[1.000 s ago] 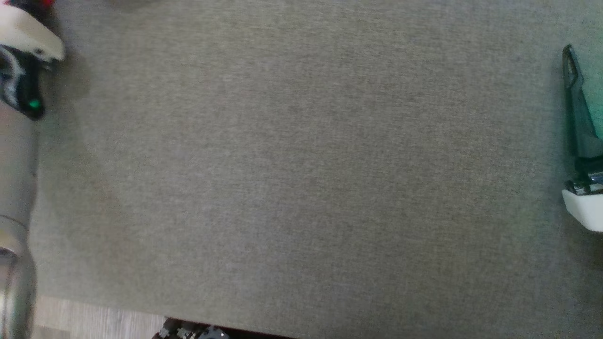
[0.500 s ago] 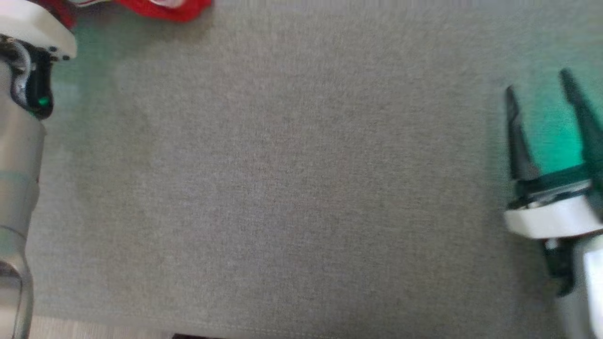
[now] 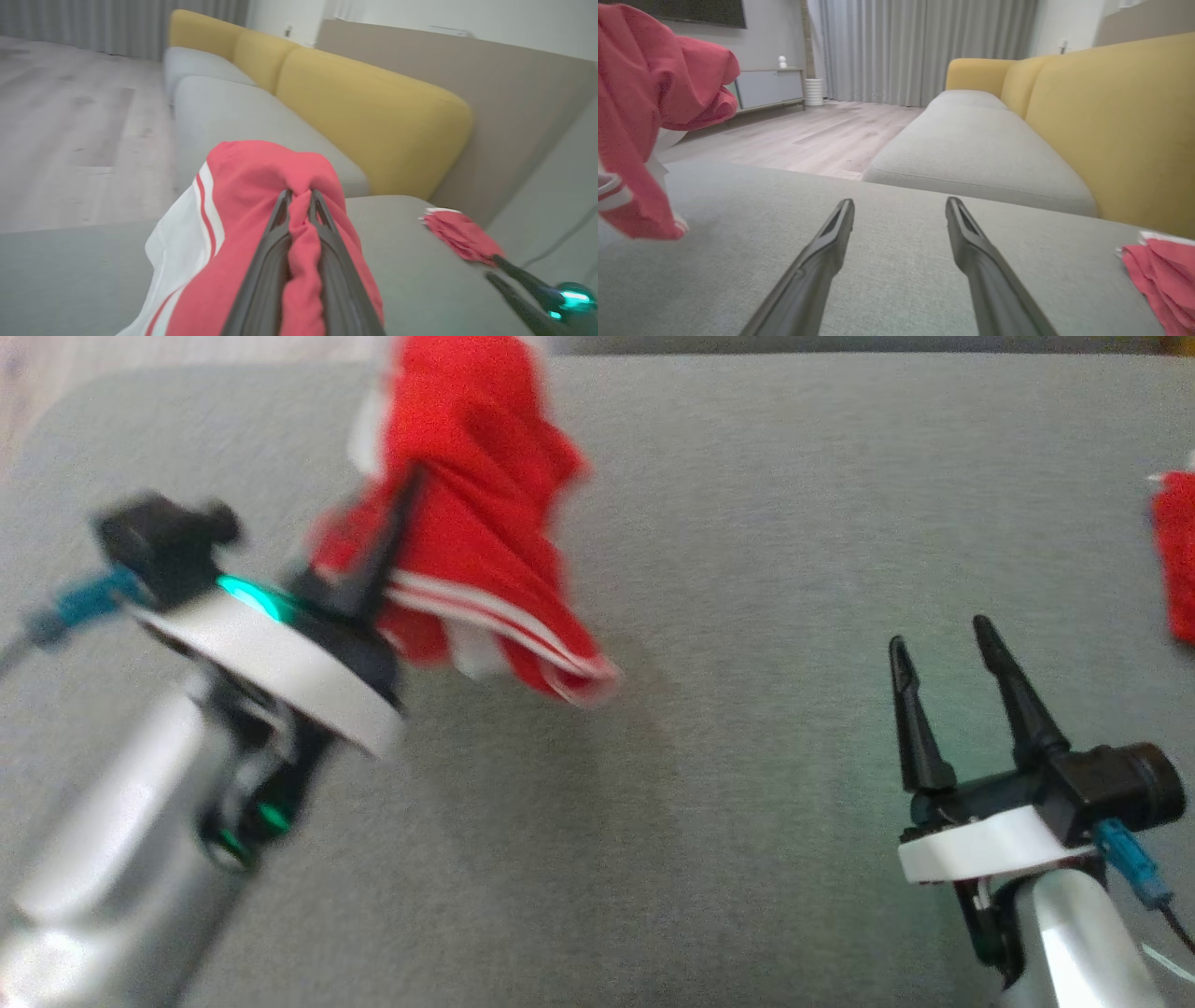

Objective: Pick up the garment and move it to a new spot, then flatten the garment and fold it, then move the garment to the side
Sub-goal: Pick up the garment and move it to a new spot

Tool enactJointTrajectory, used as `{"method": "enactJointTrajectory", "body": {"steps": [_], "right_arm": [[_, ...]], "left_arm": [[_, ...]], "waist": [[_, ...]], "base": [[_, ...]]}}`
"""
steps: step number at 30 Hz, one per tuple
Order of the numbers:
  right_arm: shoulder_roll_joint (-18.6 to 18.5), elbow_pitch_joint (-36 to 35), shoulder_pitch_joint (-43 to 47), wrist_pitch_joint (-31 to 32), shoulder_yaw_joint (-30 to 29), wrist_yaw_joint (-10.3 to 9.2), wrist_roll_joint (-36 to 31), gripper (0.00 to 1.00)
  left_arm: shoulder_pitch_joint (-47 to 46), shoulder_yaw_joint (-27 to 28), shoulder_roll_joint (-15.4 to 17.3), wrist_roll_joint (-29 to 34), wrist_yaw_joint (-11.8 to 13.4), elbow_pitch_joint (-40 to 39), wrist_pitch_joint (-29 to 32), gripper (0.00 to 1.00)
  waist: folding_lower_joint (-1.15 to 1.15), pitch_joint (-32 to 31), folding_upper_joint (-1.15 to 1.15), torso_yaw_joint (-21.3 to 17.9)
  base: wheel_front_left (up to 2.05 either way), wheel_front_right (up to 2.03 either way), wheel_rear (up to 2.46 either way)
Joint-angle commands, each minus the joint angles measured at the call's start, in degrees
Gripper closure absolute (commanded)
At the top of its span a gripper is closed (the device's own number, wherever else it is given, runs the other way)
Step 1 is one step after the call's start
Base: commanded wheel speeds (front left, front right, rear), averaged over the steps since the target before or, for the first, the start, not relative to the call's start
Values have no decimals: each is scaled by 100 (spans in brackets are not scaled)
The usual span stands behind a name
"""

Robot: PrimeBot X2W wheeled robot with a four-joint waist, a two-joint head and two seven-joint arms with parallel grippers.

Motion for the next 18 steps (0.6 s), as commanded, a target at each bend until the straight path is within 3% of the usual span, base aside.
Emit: {"method": "enactJointTrajectory", "body": {"steps": [1, 3, 9, 14, 18], "right_arm": [[54, -84, -27, -86, 179, -4, 89, 0], [92, -14, -50, -119, 209, -4, 125, 0], [154, 101, -158, -166, 378, -4, 244, 0], [169, 97, -351, -179, 528, -4, 486, 0], [170, 69, -474, -180, 641, -4, 642, 0]], "left_arm": [[-17, 95, 152, -84, 168, -841, 140, 100], [206, -97, 39, -133, 370, -1480, 302, 100], [455, -748, -197, 85, 782, -1984, 781, 100], [428, -1117, -539, 78, 959, -947, 1115, 100], [-56, -957, -844, 368, 1114, 478, 785, 100]], "waist": [[3, -343, -1, -471], [3, -365, -1, -637], [3, -271, -1, -1098], [3, -19, -1, -1518], [3, 174, -1, -1792]], "base": [[0, 0, 0], [0, 0, 0], [0, 0, 0], [0, 0, 0], [0, 0, 0]]}}
